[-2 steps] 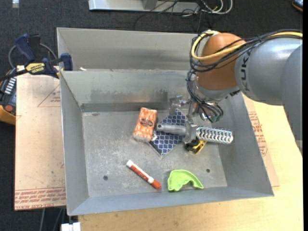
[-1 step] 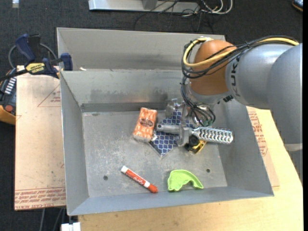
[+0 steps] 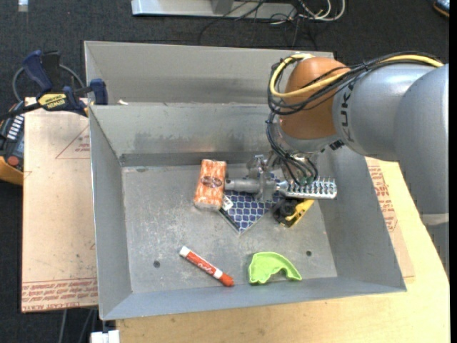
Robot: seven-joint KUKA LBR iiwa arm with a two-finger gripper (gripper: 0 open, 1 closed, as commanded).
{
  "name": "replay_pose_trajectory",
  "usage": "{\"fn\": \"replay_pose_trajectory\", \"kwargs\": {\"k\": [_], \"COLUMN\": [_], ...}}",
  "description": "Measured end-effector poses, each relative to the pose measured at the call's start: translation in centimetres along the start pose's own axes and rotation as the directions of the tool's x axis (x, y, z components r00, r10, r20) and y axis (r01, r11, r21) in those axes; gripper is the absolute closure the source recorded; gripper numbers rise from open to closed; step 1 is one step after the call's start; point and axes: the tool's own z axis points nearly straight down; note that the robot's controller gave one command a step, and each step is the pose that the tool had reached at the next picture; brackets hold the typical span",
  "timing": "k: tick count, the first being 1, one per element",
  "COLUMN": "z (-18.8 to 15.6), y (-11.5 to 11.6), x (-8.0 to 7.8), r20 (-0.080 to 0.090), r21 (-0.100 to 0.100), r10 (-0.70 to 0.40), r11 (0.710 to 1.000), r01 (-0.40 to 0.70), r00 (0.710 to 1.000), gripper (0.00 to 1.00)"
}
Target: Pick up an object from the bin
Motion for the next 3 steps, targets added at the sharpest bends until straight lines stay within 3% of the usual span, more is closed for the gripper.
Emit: {"fn": "replay_pose_trajectory", "kwargs": {"k": [3], "z": [-0.61], "y": [0.02], "x": [-0.02], "r20": [0.002], "r21": [0.0], "r10": [0.0], "r11": [1.0], "r01": [0.0], "r00": [1.0], "gripper": [1.0]}}
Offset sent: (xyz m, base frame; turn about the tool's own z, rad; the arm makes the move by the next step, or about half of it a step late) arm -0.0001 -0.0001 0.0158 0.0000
